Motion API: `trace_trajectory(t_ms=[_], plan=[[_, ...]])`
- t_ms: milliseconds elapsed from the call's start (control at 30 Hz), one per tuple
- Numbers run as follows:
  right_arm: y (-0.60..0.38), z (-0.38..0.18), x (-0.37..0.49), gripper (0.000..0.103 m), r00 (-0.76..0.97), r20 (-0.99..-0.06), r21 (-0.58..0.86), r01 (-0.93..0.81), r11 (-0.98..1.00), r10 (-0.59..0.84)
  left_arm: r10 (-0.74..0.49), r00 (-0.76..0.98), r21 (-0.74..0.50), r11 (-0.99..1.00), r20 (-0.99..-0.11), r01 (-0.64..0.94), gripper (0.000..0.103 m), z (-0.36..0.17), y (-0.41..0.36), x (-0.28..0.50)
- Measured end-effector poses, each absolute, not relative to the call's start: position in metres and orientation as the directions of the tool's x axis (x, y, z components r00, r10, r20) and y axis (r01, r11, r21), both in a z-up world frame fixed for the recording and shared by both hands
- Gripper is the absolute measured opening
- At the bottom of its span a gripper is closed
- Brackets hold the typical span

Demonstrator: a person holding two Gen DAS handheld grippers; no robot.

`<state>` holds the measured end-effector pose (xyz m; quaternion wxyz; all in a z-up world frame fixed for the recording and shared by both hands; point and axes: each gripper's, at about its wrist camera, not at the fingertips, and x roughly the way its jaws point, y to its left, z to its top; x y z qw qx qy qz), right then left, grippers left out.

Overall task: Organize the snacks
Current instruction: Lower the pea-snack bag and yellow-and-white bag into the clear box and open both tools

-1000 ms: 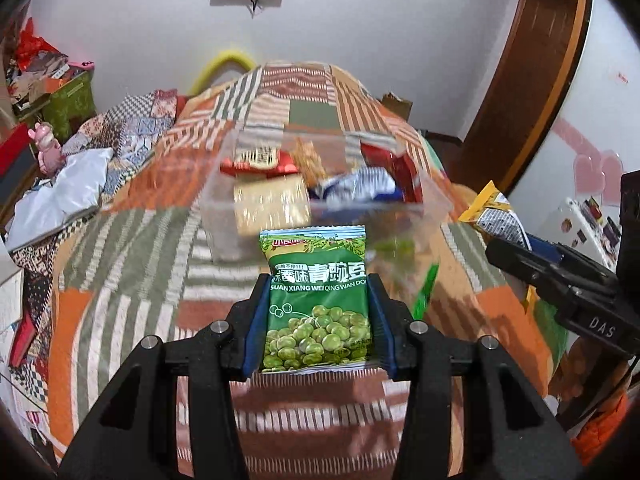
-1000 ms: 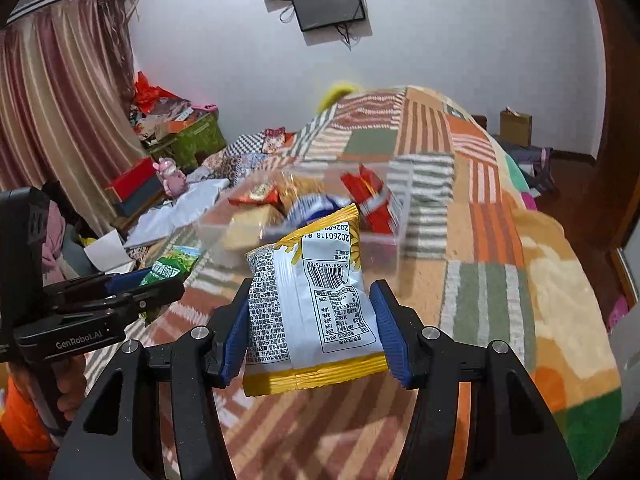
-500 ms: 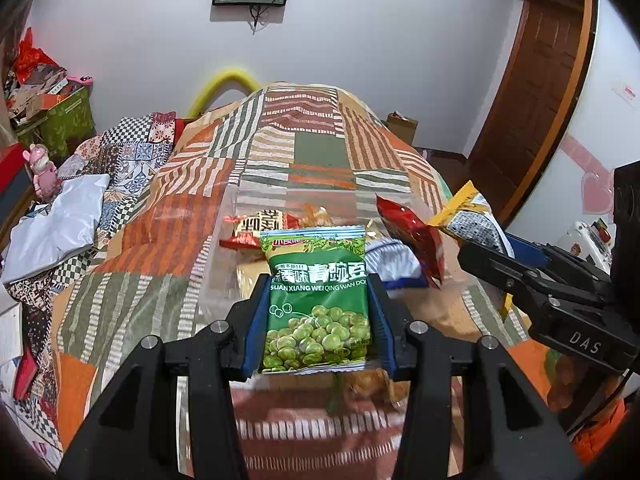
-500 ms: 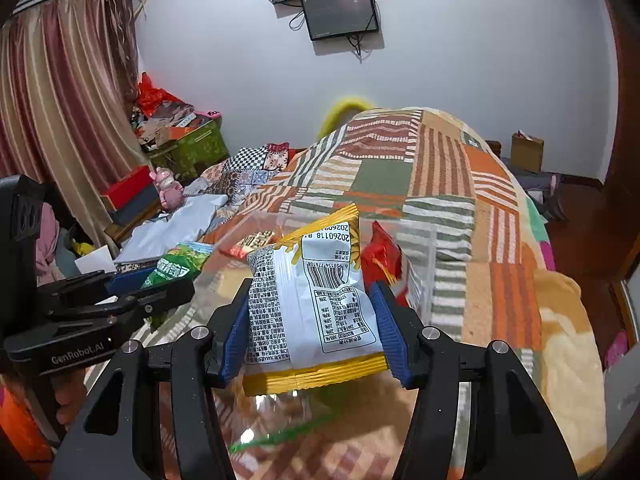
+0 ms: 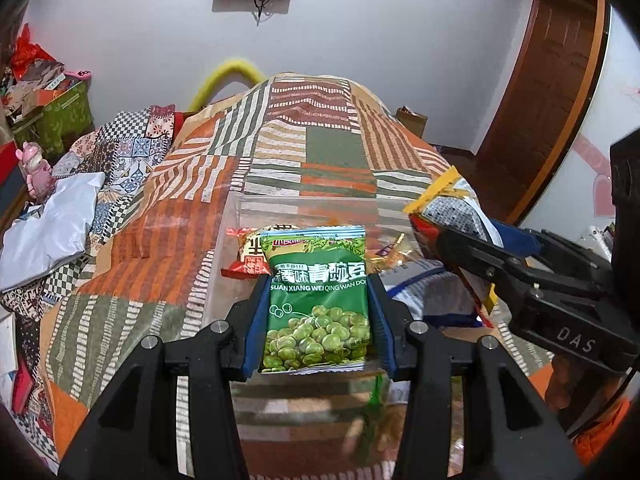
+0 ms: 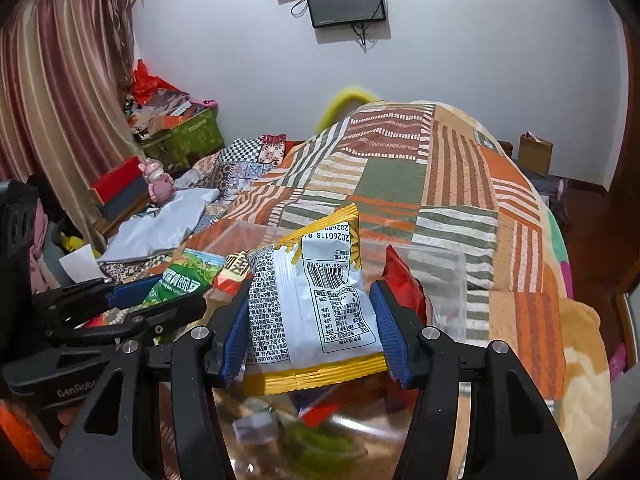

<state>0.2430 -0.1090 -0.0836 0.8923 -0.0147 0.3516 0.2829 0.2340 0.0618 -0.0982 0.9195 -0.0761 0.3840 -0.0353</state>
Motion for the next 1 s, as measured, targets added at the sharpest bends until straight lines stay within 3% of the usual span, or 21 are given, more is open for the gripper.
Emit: trace_trajectory(t_ms=[700, 1000], plan=[[-0.082, -0.107, 0.263, 0.055, 0.576, -0.702, 0.080, -0.521, 0.850, 0.419, -0.127, 0.660, -0.182, 0.983, -0.740, -0.015, 0.046, -0.131, 0.073, 0.253], [-0.088, -0.092, 0.247, 0.064, 0.587, -0.683, 0.085, -0.528, 0.845, 0.435, -0.128, 0.677, -0.193, 0.981, -0.725, -0.022, 0.056, -0.114, 0.074, 0.235]])
